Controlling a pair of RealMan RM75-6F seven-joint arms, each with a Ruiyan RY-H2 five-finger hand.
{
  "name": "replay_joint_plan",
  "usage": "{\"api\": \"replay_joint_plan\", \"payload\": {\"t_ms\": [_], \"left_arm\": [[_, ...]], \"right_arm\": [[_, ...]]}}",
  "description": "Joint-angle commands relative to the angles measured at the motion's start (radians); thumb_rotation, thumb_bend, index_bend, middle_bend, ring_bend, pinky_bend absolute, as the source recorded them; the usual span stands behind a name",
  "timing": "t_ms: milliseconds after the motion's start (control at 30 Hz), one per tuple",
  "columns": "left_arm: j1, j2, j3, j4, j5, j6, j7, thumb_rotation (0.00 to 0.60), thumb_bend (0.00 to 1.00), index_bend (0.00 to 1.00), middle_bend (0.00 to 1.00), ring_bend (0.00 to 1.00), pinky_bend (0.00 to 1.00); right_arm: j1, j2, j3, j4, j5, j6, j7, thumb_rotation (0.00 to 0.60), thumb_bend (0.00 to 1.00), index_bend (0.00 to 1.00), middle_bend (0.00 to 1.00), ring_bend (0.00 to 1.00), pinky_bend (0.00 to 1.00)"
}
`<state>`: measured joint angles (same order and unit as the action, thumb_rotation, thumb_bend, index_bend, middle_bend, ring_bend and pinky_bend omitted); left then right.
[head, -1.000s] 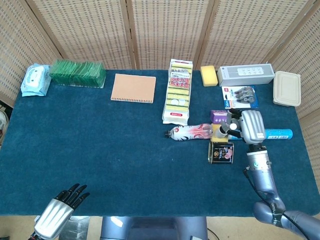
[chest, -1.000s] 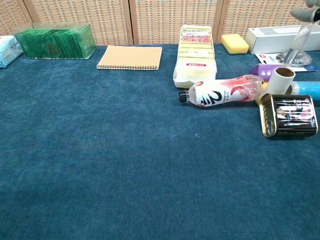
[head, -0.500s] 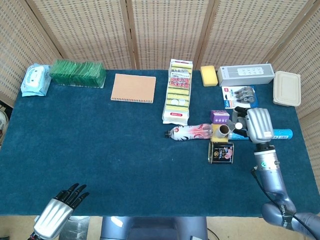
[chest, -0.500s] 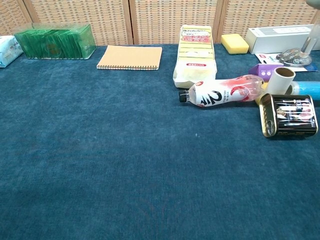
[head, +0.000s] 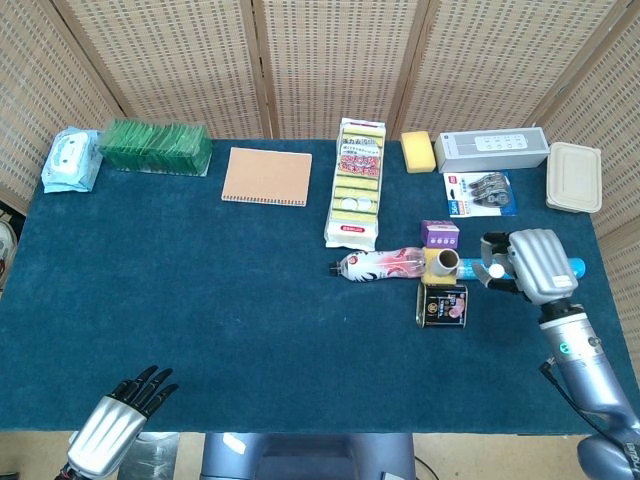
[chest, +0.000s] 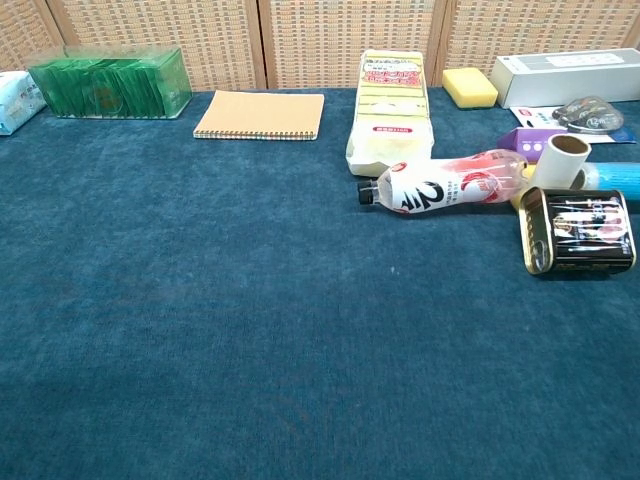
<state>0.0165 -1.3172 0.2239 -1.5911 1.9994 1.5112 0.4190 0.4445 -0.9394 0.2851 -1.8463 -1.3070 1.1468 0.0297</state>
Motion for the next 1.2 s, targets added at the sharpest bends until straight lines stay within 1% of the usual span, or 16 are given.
{"api": "replay_joint_plan", "payload": {"t_ms": [33,167,267,333,400,500,633,667,733,800,867,933,1033,1067,1100,1200], "left_arm": [[0.0,0.0,-0.001,0.0,0.0,0.0,0.001,0.6,0.28,0.22,0.18,0.16,0.39],[0.0,0.0,0.0,0.0,0.001,-0.001,0.002,0.6,0.28,0.22,0.18,0.16,0.39],[0.0,0.0,0.002,0.0,0.003,-0.001,0.002,0.6,0.28,0.22,0.18,0.16,0.39],[0.0,0.002,0.003,0.0,0.006,0.003,-0.002,0.6,0.28,0.22,0.18,0.16,0.39],[0.0,0.003,0.001,0.0,0.004,0.007,-0.005,0.6,0.28,0.22,0.18,0.16,0.39],[-0.002,0.004,-0.003,-0.003,-0.005,0.001,-0.008,0.6,0.28,0.22,0.18,0.16,0.39],[-0.003,0.003,-0.005,-0.005,-0.008,-0.004,-0.004,0.6,0.28,0.22,0.18,0.16,0.39],[-0.003,0.003,-0.003,-0.005,-0.007,-0.005,-0.004,0.6,0.28,0.22,0.18,0.16,0.39],[-0.001,0.003,0.0,-0.004,0.0,0.001,-0.003,0.6,0.28,0.22,0.18,0.16,0.39],[0.0,0.003,0.002,-0.002,0.005,0.005,-0.004,0.6,0.28,0.22,0.18,0.16,0.39],[0.001,0.004,0.003,-0.001,0.006,0.007,-0.007,0.6,0.28,0.22,0.18,0.16,0.39],[-0.001,0.005,0.0,-0.002,0.004,0.007,-0.009,0.6,0.28,0.22,0.18,0.16,0.39],[-0.005,0.004,-0.009,-0.006,-0.011,-0.002,-0.01,0.6,0.28,0.22,0.18,0.16,0.39],[-0.005,0.002,-0.011,-0.007,-0.015,-0.005,-0.007,0.6,0.28,0.22,0.18,0.16,0.39],[-0.004,0.001,-0.009,-0.006,-0.015,-0.007,-0.001,0.6,0.28,0.22,0.18,0.16,0.39],[-0.002,0.004,0.001,-0.007,-0.001,-0.004,-0.004,0.6,0.28,0.22,0.18,0.16,0.39]], "right_arm": [[-0.028,0.076,-0.036,-0.066,-0.053,-0.023,0.027,0.6,0.47,0.8,0.96,1.0,1.0],[-0.037,0.133,-0.061,-0.112,-0.09,-0.051,0.085,0.6,0.47,0.8,0.96,1.0,1.0],[-0.024,0.133,-0.049,-0.1,-0.056,-0.067,0.111,0.6,0.48,0.8,0.96,1.0,1.0],[-0.003,0.103,-0.033,-0.066,0.012,-0.078,0.081,0.6,0.48,0.8,0.96,1.0,1.0],[0.002,0.072,-0.044,-0.056,0.031,-0.071,0.02,0.6,0.48,0.8,0.96,1.0,1.0],[-0.022,0.069,-0.106,-0.096,-0.072,-0.064,-0.001,0.6,0.48,0.8,0.96,1.0,1.0],[-0.052,0.106,-0.162,-0.117,-0.229,-0.038,0.086,0.6,0.48,0.8,0.96,1.0,1.0],[-0.05,0.106,-0.158,-0.105,-0.242,-0.028,0.108,0.6,0.48,0.8,0.96,1.0,1.0],[-0.049,0.084,-0.102,-0.066,-0.189,0.042,0.125,0.6,0.48,0.8,0.96,1.0,1.0],[-0.042,0.039,-0.05,-0.03,-0.085,0.08,0.09,0.6,0.48,0.8,0.96,1.0,1.0],[-0.04,0.013,-0.037,-0.022,-0.037,0.094,0.044,0.6,0.48,0.8,0.97,1.0,1.0],[-0.058,0.008,-0.075,-0.051,-0.074,0.101,0.014,0.6,0.48,0.8,0.97,1.0,1.0],[-0.077,0.054,-0.18,-0.109,-0.24,0.049,0.048,0.6,0.48,0.8,0.97,1.0,1.0],[-0.076,0.077,-0.197,-0.117,-0.283,0.04,0.07,0.6,0.48,0.8,0.97,1.0,1.0],[-0.075,0.093,-0.178,-0.119,-0.292,0.07,0.083,0.6,0.48,0.8,0.97,1.0,1.0],[-0.067,0.067,-0.103,-0.106,-0.198,0.131,0.073,0.6,0.48,0.8,0.97,1.0,1.0]]}}
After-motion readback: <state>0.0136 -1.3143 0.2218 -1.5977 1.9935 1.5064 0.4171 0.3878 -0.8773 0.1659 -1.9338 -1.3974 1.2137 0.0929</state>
